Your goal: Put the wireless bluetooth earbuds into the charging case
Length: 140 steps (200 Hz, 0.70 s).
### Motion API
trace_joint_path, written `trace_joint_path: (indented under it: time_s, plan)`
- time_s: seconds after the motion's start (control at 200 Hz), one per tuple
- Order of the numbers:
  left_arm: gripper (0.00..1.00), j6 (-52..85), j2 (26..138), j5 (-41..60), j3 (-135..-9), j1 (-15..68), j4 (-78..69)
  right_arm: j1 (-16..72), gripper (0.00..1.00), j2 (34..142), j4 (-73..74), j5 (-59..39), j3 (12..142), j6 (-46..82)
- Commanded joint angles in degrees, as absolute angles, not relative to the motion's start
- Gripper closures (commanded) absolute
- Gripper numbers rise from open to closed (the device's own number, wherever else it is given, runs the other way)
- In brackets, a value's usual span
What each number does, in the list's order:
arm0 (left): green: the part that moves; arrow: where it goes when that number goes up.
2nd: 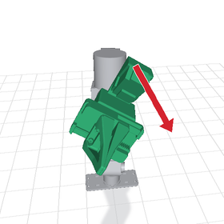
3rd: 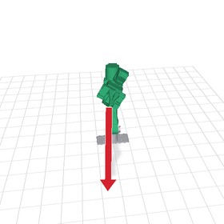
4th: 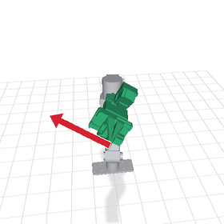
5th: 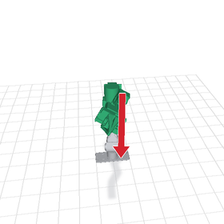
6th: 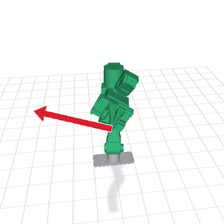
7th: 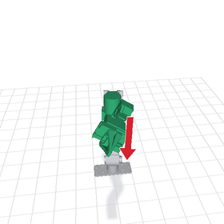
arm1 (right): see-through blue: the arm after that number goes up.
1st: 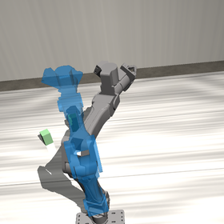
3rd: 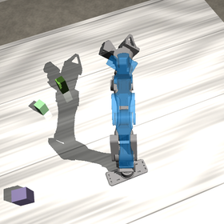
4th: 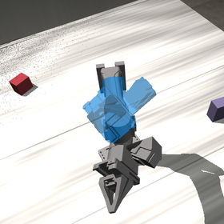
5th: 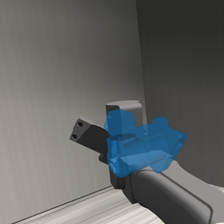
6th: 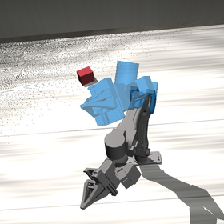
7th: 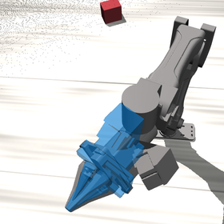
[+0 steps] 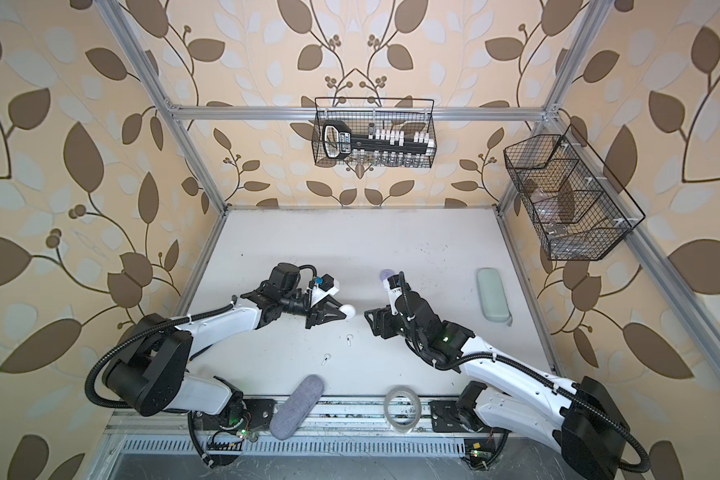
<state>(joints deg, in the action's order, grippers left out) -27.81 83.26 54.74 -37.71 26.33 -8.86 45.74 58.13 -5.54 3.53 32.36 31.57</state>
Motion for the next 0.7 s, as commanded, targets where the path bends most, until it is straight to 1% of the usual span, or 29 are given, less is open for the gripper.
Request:
trace_joint_path:
  time_s: [0.0,0.26,0.695]
  plan:
    - [0.86,-29.88,84.65,53.81,-36.60,26.91,-11.95,46.65,0.26,59.52,-3.83,2.64,32.08,32.43]
    - [0.86,-30.05,85.34,52.82,-35.33,27.05,-13.79,48.84,0.26,64.59,-1.34,2.38,32.78,33.04]
    - [0.85,-29.97,86.29,51.70,-35.60,27.49,-13.65,49.02,0.27,70.97,1.84,0.79,34.86,33.31]
